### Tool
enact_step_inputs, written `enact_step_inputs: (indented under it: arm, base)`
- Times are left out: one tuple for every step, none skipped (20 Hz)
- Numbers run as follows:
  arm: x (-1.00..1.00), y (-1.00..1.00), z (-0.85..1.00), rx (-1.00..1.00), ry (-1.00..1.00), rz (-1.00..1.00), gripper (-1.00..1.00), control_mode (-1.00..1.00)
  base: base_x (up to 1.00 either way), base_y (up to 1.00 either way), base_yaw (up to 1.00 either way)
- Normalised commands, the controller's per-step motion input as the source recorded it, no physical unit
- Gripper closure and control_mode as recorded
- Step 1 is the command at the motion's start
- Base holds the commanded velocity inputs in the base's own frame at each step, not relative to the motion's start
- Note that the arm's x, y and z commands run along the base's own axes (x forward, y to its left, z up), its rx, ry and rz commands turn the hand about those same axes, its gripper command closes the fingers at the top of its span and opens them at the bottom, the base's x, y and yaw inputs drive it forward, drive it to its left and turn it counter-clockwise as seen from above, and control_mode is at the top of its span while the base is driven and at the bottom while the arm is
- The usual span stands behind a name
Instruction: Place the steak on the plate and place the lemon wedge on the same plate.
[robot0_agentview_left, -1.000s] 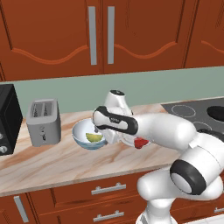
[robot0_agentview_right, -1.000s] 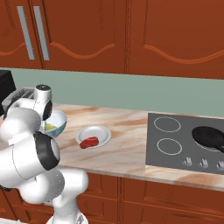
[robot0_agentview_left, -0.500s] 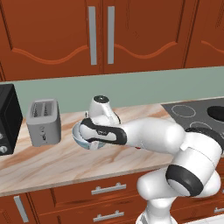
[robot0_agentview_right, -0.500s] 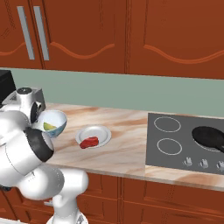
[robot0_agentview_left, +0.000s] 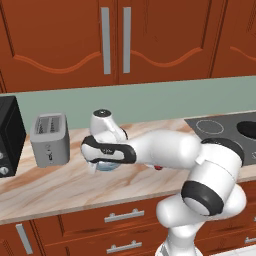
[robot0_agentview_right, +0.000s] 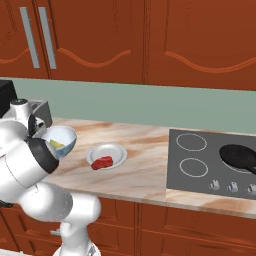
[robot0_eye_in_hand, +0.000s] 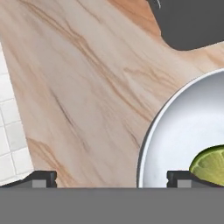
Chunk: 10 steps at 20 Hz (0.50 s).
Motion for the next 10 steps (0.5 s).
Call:
enact_step_inputs:
  arm:
    - [0.00,0.03,0.00,0.00,0.17,-0.21,-1.00,-1.00]
    - [0.00,0.03,-0.01,0.00,0.17,-0.19,-1.00,-1.00]
    - [0.00,0.09,-0.05,0.00,0.13,-0.19,-1.00,-1.00]
    - [0.00,0.03,-0.09,0.00,0.09,-0.15,-1.00,-1.00]
    - [0.01,0.00,-0.12,0.00,0.02,-0.12,-1.00,-1.00]
    - [0.00,0.00,-0.12,-0.01,0.00,-0.10,-1.00,-1.00]
    - [0.00,0.00,-0.12,-0.01,0.00,-0.10,-1.00,-1.00]
    - [0.02,0.00,-0.13,-0.01,0.00,-0.09,-1.00,-1.00]
    - [0.02,0.00,-0.15,-0.01,0.00,-0.09,-1.00,-1.00]
    - [0.03,0.00,-0.18,-0.02,0.00,-0.09,-1.00,-1.00]
  base:
    - [0.00,0.00,0.00]
    - [0.00,0.00,0.00]
    - [0.00,0.00,0.00]
    - [0.00,0.00,0.00]
    - [0.00,0.00,0.00]
    - [0.00,0.00,0.00]
    - [0.00,0.00,0.00]
    - [0.00,0.00,0.00]
    - [0.00,0.00,0.00]
    - [0.00,0.00,0.00]
